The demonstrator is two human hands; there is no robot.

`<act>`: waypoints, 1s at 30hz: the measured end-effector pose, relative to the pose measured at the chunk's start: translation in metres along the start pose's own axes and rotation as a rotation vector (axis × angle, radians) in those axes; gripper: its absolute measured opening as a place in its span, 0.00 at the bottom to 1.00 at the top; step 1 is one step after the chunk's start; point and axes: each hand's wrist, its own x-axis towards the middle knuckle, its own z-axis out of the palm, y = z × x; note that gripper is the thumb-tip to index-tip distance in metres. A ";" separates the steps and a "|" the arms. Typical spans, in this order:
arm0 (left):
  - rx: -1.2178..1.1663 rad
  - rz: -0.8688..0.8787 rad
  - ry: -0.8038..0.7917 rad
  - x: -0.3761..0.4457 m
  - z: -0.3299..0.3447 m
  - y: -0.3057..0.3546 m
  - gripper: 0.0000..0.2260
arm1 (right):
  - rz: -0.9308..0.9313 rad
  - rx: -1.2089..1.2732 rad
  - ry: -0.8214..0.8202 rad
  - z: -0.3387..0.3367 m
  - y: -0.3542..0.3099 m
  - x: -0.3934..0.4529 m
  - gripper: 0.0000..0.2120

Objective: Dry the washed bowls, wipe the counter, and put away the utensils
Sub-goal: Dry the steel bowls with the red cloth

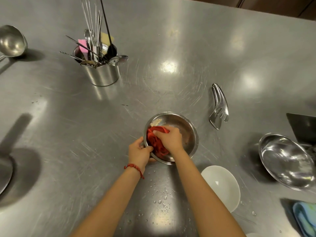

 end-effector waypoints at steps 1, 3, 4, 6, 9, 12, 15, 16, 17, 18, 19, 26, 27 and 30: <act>0.000 -0.004 0.004 0.000 0.000 0.000 0.17 | -0.004 0.049 0.089 0.005 -0.003 0.002 0.10; -0.014 -0.015 0.022 -0.001 0.001 0.000 0.19 | -0.037 0.106 0.229 0.012 -0.007 0.003 0.10; -0.023 -0.016 0.031 -0.002 0.002 0.000 0.20 | -0.052 0.119 0.275 0.014 -0.009 0.004 0.10; -0.020 -0.014 0.039 -0.002 0.003 0.000 0.21 | -0.056 0.143 0.293 0.016 -0.010 0.002 0.11; -0.021 -0.010 0.057 0.000 0.003 0.001 0.20 | -0.058 0.056 0.088 0.010 -0.004 -0.003 0.10; -0.007 -0.014 0.076 -0.001 0.002 -0.003 0.18 | -0.020 -0.028 -0.112 0.001 0.004 -0.004 0.11; -0.018 -0.013 0.101 -0.005 0.006 -0.008 0.19 | 0.011 0.019 -0.019 0.003 0.002 -0.001 0.11; -0.035 -0.013 0.111 -0.007 0.008 -0.009 0.19 | 0.011 0.059 0.070 0.007 -0.001 0.001 0.10; -0.044 -0.014 0.124 -0.008 0.009 -0.010 0.19 | 0.004 0.097 0.159 0.011 -0.005 0.004 0.10; -0.042 -0.015 0.140 -0.009 0.010 -0.010 0.19 | -0.008 0.120 0.233 0.014 -0.008 0.006 0.09; -0.034 -0.018 0.157 -0.009 0.011 -0.011 0.18 | -0.018 0.118 0.287 0.017 -0.010 0.007 0.09; -0.041 -0.011 0.163 -0.004 0.009 -0.013 0.17 | -0.148 -0.111 0.196 0.004 0.004 0.008 0.14; -0.041 -0.009 0.158 -0.003 0.008 -0.012 0.17 | -0.156 -0.113 0.125 0.001 0.005 0.007 0.13; -0.042 0.008 0.141 0.000 0.005 -0.012 0.20 | -0.145 -0.126 -0.077 -0.004 0.008 -0.004 0.12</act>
